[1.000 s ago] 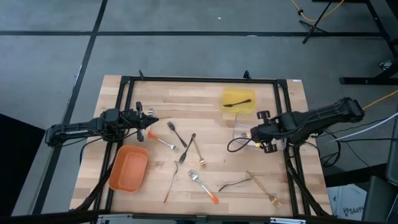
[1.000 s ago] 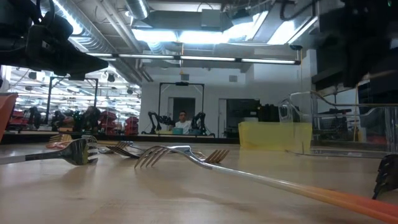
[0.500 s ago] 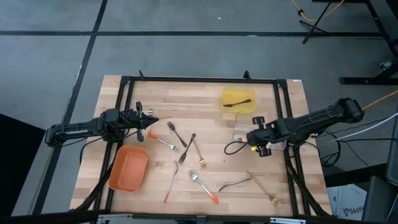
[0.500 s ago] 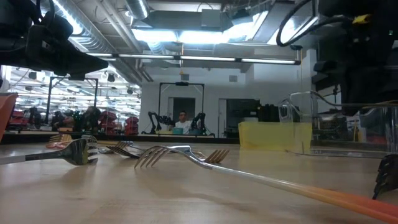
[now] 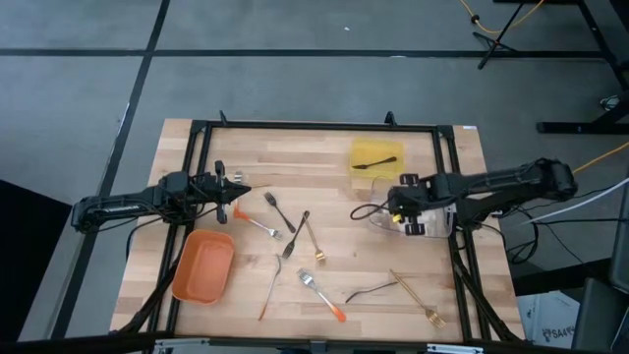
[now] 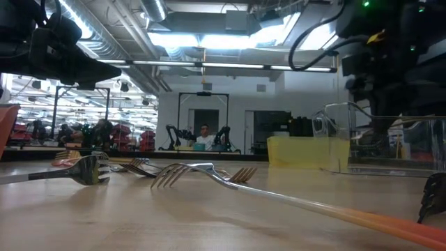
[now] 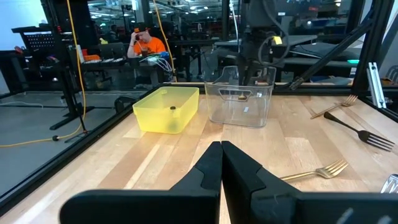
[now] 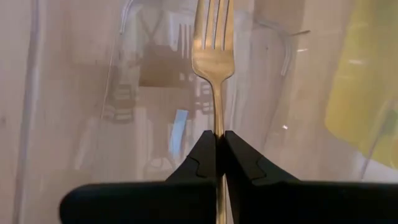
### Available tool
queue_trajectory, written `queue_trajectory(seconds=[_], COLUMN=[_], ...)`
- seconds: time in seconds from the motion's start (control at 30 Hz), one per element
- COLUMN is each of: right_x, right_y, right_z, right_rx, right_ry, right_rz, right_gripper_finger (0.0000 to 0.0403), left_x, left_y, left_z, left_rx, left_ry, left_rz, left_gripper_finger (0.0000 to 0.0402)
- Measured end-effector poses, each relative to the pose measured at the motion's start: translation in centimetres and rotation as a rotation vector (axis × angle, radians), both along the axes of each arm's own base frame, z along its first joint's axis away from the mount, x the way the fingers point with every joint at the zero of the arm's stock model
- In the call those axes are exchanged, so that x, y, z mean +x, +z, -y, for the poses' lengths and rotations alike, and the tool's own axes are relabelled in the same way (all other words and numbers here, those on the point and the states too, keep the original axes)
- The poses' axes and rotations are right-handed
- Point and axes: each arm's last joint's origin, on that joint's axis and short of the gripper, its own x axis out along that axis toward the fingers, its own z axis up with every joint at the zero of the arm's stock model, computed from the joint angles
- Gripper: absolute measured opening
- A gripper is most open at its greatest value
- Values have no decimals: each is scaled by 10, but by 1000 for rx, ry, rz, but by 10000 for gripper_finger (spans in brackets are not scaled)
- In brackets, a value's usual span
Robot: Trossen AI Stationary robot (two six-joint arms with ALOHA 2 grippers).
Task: Sort silverware by color (type)
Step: Put the gold fork into the transparent bin
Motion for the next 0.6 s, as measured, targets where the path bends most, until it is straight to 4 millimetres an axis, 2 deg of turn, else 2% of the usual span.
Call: queue_trajectory(seconds=[0.3, 0.6], right_x=[-2, 4], right_y=[-3, -15], right_z=[15, 15], right_rx=[30, 81], right_ry=[-52, -24], right_rz=[-17, -90], right_gripper_finger=[3, 3], left_x=[0, 0], left_y=[0, 0], left_z=[0, 0], left_rx=[0, 0], left_ry=[0, 0], left_rz=[0, 0], left_gripper_finger=[0, 0])
